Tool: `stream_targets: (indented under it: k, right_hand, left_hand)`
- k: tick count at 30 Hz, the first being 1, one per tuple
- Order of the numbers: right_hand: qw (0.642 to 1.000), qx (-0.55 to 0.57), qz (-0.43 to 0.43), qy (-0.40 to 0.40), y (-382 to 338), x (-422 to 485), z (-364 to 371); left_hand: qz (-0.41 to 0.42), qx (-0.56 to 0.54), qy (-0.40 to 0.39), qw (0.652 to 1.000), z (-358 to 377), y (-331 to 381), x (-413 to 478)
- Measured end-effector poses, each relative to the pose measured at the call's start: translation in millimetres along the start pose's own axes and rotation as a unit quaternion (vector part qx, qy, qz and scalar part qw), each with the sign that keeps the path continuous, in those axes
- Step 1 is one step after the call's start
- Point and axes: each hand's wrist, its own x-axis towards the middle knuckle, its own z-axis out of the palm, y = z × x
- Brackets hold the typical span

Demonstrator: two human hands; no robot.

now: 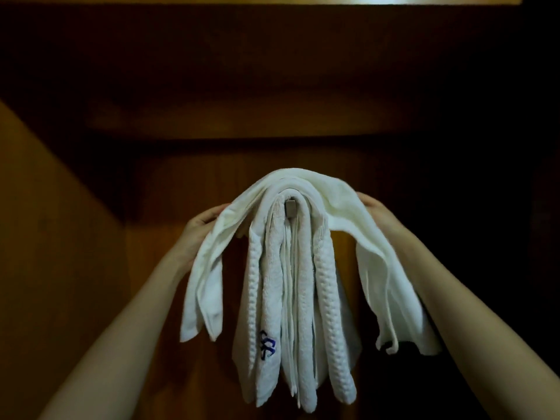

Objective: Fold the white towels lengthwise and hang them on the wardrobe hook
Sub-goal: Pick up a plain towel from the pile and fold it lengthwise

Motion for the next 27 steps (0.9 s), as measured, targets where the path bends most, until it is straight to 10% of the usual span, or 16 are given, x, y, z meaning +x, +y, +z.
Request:
stream_targets:
  k: [11,16,21,27]
  right_hand:
    - [0.995,0.100,-0.026,0.011,7,12,7]
    - [0.994,-0.091,-0.068,-0.009,15,9,25]
    - [0.960,-0.161,-0.188,0.131,23,2,29]
    - [0.958,-0.164,-0.233,0.001,25,-10,41]
  left_hand:
    - [0.011,-0.042,0.036,0.998,9,-21,-19]
    - [0.028,0.095,0.037,0.994,17,-38,-19]
    - [0.125,0.104,0.052,0.985,37,-13,-19]
    - [0.155,0.111,-0.045,0.981,81,25,-22]
